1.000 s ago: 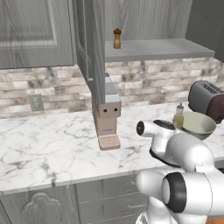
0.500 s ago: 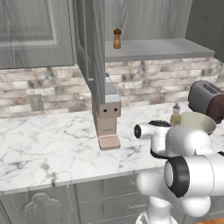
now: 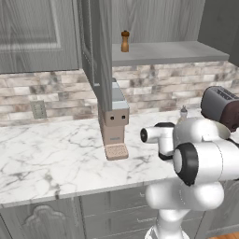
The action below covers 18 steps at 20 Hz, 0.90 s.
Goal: Retrieve the bottle and the shaker from the cabinet and place them next to the mixing bowl on the counter. Then add garlic from the fridge to the mixing bowl.
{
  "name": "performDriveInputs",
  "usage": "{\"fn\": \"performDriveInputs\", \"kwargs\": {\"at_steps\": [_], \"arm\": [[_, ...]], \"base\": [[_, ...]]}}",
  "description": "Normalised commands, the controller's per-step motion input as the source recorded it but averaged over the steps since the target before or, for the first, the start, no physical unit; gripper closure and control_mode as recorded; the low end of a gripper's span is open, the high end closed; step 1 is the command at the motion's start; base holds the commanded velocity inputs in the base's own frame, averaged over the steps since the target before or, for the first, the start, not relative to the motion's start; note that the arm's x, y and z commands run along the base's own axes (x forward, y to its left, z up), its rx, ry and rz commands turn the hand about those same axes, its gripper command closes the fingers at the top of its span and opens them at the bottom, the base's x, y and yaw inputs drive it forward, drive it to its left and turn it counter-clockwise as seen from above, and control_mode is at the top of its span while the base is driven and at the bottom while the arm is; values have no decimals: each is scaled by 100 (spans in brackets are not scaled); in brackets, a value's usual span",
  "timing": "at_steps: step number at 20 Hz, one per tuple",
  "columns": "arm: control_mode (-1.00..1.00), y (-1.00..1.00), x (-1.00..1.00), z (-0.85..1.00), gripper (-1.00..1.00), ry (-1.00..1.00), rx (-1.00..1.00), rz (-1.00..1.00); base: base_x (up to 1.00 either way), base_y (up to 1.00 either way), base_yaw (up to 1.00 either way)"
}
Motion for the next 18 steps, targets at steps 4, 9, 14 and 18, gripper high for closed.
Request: {"fn": "performDriveInputs", "kwargs": {"at_steps": [4, 9, 14, 18], "arm": [[-100, 0, 20, 0, 100, -1, 2, 0], [-100, 0, 3, 0, 100, -5, 7, 0], [-100, -4, 2, -23, 100, 0, 0, 0], [-100, -9, 1, -36, 100, 0, -1, 0]], "base": [[0, 0, 0], [0, 0, 0], [0, 0, 0], [0, 0, 0]]}}
